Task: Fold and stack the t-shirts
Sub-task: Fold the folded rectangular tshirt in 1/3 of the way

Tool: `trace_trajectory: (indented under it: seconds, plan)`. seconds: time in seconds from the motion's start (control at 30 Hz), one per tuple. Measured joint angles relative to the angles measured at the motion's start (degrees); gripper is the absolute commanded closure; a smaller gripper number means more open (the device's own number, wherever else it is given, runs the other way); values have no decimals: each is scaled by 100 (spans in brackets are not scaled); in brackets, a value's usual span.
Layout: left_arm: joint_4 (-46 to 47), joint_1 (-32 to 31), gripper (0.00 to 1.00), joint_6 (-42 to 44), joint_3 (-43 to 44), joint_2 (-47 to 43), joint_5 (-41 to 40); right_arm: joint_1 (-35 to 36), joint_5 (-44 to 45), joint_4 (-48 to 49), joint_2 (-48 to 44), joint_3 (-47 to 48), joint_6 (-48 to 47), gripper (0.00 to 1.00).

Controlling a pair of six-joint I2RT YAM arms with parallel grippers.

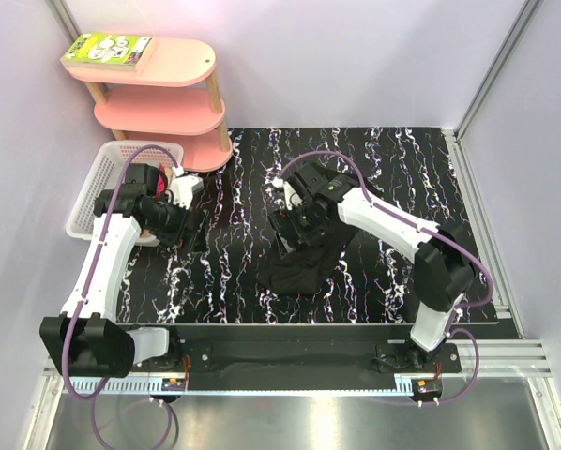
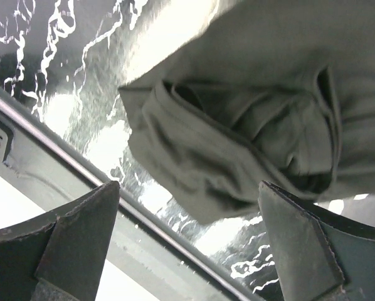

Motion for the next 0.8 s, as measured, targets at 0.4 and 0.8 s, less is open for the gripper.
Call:
trace_trajectory:
  seconds: [0.4,0.8]
  plan:
    - [0,0,2,42,-2,-55,-44,-2,-140,-122,984,413,-385,45]
    - [2,0,2,48,-2,-74,-48,-2,-240,-199,1008,330,-367,41]
